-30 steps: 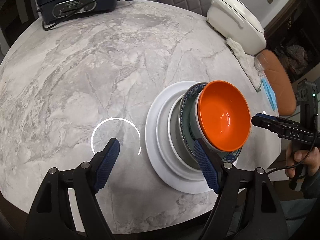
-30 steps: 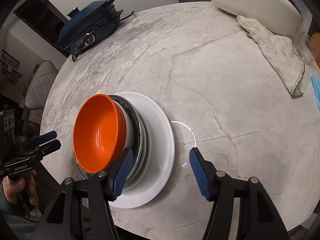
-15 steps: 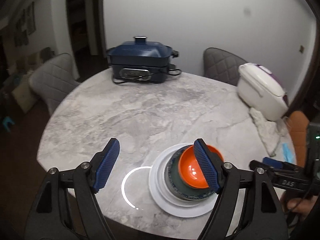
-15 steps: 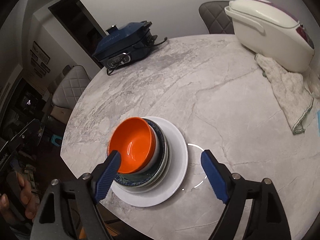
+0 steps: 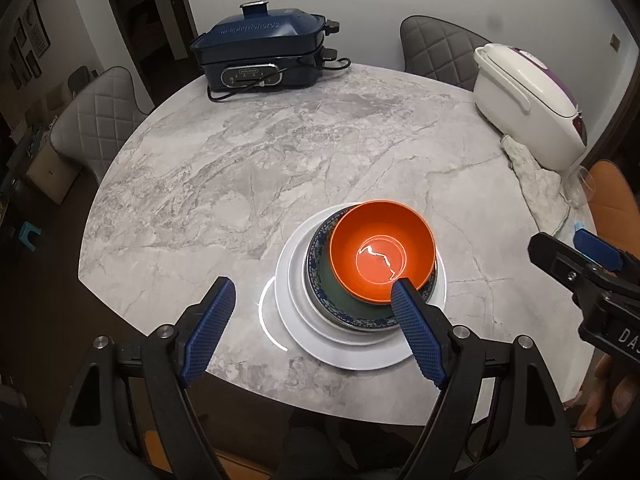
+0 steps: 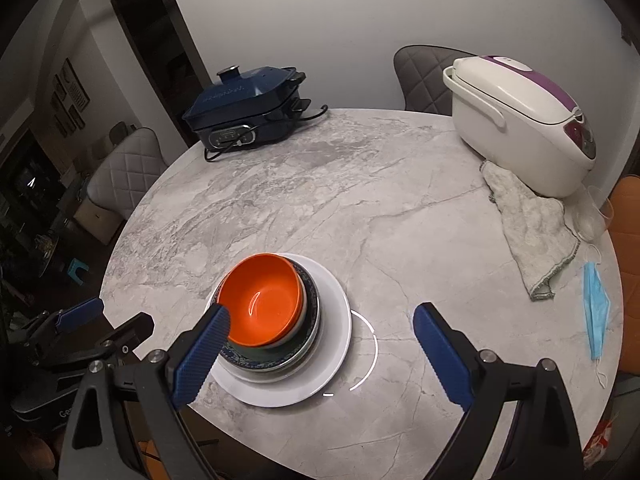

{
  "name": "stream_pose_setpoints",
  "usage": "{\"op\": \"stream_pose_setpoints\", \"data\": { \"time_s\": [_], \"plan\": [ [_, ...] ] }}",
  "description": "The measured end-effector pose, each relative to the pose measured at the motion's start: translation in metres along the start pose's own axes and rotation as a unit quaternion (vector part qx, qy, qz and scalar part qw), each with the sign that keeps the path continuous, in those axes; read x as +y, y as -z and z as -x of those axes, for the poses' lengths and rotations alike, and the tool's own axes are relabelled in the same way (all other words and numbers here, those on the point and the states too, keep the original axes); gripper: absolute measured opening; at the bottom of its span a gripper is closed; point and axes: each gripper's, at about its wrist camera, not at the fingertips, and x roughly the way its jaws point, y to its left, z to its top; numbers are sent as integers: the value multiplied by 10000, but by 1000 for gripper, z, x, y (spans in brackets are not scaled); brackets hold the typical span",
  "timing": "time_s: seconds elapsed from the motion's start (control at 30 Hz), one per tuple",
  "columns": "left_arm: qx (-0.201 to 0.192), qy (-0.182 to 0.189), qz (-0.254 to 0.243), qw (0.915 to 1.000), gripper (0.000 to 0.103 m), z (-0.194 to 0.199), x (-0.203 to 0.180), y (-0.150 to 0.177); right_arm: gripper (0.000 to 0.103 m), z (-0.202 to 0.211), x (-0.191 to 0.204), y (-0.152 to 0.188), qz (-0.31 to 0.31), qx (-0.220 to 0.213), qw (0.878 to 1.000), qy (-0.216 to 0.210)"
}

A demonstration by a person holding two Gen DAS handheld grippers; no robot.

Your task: Organize plates and bowls

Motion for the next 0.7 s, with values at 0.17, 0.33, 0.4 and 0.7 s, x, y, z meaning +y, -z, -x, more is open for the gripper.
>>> {"op": "stream_pose_setpoints", "data": {
  "time_s": [0.17, 0.33, 0.4, 0.7],
  "plan": [
    [-67, -176, 15, 9998, 79, 1, 4, -9, 95, 6, -5, -1, -138, -53, 9995, 284],
    [-107, -223, 31, 9997, 79, 8, 4, -18, 95, 6, 3, 0, -173, 21, 9990, 420],
    [-110, -186, 39, 9998, 79, 11, 3, -18, 95, 6, 7, -1, -171, 40, 9988, 461],
    [-95, -73, 197, 9997, 79, 14, 5, -21, 95, 1, 14, 1, -119, 207, 9981, 569]
  ]
}}
